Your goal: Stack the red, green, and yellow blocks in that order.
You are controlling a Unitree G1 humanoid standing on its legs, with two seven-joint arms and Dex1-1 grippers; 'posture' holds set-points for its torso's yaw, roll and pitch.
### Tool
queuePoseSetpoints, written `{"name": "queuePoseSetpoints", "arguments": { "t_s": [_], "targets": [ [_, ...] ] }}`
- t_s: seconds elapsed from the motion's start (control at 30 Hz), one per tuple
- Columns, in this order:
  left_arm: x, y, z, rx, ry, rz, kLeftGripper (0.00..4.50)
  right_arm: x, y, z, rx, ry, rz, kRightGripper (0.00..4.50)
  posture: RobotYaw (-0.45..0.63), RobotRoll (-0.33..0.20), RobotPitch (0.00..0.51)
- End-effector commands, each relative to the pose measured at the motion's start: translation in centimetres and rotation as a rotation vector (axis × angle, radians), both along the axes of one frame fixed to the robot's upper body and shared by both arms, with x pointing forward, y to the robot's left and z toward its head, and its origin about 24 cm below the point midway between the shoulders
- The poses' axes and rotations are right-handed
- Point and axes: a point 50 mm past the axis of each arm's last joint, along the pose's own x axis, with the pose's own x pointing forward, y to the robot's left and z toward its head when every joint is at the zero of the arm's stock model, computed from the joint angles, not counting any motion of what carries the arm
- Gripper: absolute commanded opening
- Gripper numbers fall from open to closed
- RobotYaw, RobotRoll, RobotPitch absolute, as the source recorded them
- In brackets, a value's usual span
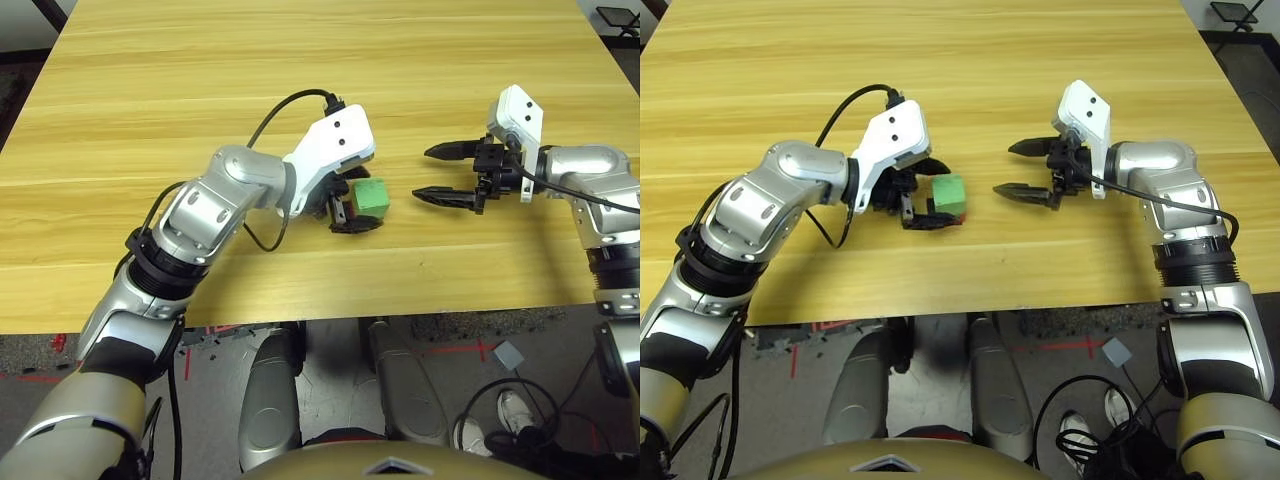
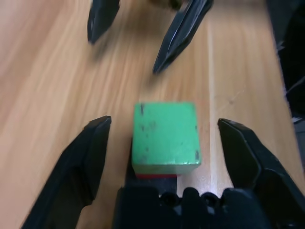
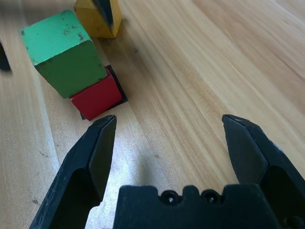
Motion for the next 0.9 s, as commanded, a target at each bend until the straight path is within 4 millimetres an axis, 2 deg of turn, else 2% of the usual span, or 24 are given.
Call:
{"name": "queuePoseSetpoints", "arguments": {
  "t_s": [0.03, 0.17, 0.27, 0.63, 0.9],
  "targets": [
    [0.7, 3.0, 1.6, 0.104, -0.049, -0.033, 4.48, 0.1, -0.1, 0.0, 0.013, 0.004, 0.0, 4.5, 0.06, -0.009, 0.295],
    [1.4, 5.5, 1.7, 0.239, -0.069, -0.068, 4.48, 0.1, 0.0, -0.1, 0.016, 0.004, 0.004, 4.5, 0.07, -0.009, 0.293],
    [2.1, 6.5, 1.2, 0.306, -0.092, -0.103, 4.48, 0.1, 0.1, -0.1, 0.021, 0.004, 0.005, 4.5, 0.06, -0.012, 0.292],
    [4.2, 4.8, -0.4, 0.328, -0.207, -0.199, 4.48, 0.0, 0.1, 0.0, 0.019, 0.004, 0.001, 4.5, 0.04, -0.029, 0.289],
    [5.2, 5.4, -2.3, 0.368, -0.174, -0.204, 4.48, -0.3, 0.1, 0.0, 0.023, 0.003, -0.006, 4.5, 0.02, -0.034, 0.288]
  ]
}}
